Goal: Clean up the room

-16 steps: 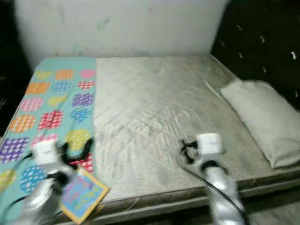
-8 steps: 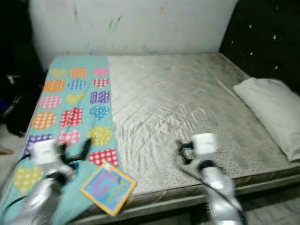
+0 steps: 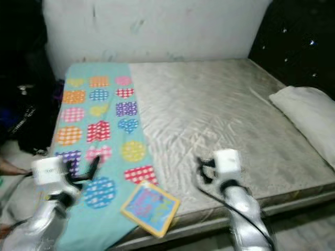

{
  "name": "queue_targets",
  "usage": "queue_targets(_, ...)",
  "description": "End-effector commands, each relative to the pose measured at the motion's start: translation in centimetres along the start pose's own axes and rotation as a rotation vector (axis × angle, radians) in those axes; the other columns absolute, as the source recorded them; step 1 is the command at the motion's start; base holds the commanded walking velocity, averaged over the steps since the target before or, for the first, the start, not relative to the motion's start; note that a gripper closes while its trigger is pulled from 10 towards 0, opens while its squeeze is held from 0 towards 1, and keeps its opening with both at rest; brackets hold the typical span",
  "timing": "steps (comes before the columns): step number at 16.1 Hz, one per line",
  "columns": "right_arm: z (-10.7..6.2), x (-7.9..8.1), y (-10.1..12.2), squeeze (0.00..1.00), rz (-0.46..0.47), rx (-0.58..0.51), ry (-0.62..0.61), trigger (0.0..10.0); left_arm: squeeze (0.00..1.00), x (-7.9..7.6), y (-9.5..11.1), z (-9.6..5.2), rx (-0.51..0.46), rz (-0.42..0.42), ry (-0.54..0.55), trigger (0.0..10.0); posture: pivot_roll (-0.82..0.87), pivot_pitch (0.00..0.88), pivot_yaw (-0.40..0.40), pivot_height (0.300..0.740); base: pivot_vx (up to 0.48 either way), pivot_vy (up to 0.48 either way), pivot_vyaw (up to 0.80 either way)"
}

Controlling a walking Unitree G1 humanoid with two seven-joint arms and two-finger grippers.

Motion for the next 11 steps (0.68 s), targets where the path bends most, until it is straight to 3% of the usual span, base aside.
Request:
queue_targets(1, -0.18, -1.29, 0.22, 0.0, -0.018, -0.005, -0.03, 10.0, 0.0, -1.17, 0.08, 0.28, -0.012, -0.001, -0.035, 10.0, -0.1, 0.0, -0.047, 0.74, 0.0, 0.0, 0.0)
queue_targets(4, -0.16, -1.26, 0.27, 0.0, -0.021, -0.009, -0.029, 10.0, 0.0, -1.36, 0.22, 0.28, -0.019, 0.0, -0.047, 10.0, -0.1, 0.0, -0.045, 0.74, 0.0, 0.0, 0.0)
queue_targets(7, -0.1, -1.18, 0.37, 0.0, -0.022, -0.013, -0.03, 10.0, 0.0, -1.35, 0.32, 0.38, -0.022, 0.005, -0.05, 10.0, -0.1, 0.0, -0.042, 0.74, 0.0, 0.0, 0.7)
queue_targets(11, -0.05, -1.39, 0.37, 0.0, -0.016, -0.011, -0.04, 10.0, 0.0, -1.38, 0.36, 0.56, -0.023, 0.009, -0.051, 10.0, -0.1, 0.0, -0.041, 0.74, 0.0, 0.0, 0.0)
Point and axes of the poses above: a point about 5 cm out from each wrist's last joint towards the gripper, its own z axis pointing out of the wrist towards the gripper, its own y axis along the axis of the wrist's last joint, x = y × z, the point moved 4 cm from there along z, pointing out of the wrist towards the gripper, and after that the axes turned 6 degrees about -z, right-handed, at the moved point
